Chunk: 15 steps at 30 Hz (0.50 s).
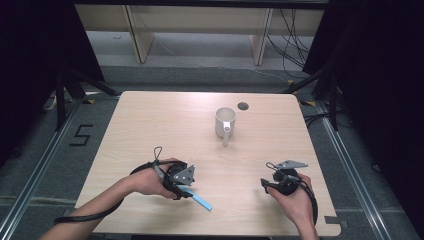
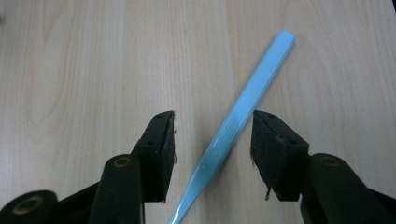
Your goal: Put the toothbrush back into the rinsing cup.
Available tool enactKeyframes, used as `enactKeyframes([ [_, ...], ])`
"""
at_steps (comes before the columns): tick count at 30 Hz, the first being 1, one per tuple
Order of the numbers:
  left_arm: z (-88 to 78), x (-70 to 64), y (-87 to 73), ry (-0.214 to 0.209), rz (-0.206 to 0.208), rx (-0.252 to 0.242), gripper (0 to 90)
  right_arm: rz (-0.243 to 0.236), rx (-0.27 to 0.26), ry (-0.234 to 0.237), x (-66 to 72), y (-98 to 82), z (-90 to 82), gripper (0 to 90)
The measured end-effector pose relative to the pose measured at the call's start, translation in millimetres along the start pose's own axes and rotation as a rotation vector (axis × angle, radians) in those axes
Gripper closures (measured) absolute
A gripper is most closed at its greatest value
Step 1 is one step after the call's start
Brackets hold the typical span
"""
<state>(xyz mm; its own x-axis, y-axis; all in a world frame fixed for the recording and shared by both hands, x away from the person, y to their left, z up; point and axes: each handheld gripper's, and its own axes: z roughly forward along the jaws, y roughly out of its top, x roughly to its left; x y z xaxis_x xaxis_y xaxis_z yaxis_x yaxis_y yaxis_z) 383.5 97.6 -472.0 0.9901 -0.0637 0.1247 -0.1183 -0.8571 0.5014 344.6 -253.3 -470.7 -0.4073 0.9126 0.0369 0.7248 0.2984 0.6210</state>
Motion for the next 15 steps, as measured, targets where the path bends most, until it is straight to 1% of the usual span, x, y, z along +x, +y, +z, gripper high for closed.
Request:
enactKeyframes([
  [3, 0.6, 0.0, 0.7, -0.003, 0.003, 0.006, 50.2, 0.001, 0.001, 0.000, 0.1, -0.2, -0.2, 49.0],
  [8, 1.0, 2.2, 2.9, -0.026, 0.041, 0.040, 50.3, 0.001, 0.002, 0.003, -0.6, 0.0, -1.2, 48.8],
  [11, 1.9, 2.7, 3.1, -0.032, 0.045, 0.049, 50.5, 0.002, 0.001, 0.004, -0.7, -0.1, -1.2, 48.8],
  [12, 3.0, 2.2, 3.4, -0.040, 0.051, 0.061, 50.5, 0.001, 0.005, 0.007, -0.9, -0.4, -0.8, 48.8],
  [15, 3.9, 1.5, 4.0, -0.051, 0.058, 0.064, 50.8, 0.002, 0.007, 0.006, -0.6, -0.9, -0.7, 48.7],
])
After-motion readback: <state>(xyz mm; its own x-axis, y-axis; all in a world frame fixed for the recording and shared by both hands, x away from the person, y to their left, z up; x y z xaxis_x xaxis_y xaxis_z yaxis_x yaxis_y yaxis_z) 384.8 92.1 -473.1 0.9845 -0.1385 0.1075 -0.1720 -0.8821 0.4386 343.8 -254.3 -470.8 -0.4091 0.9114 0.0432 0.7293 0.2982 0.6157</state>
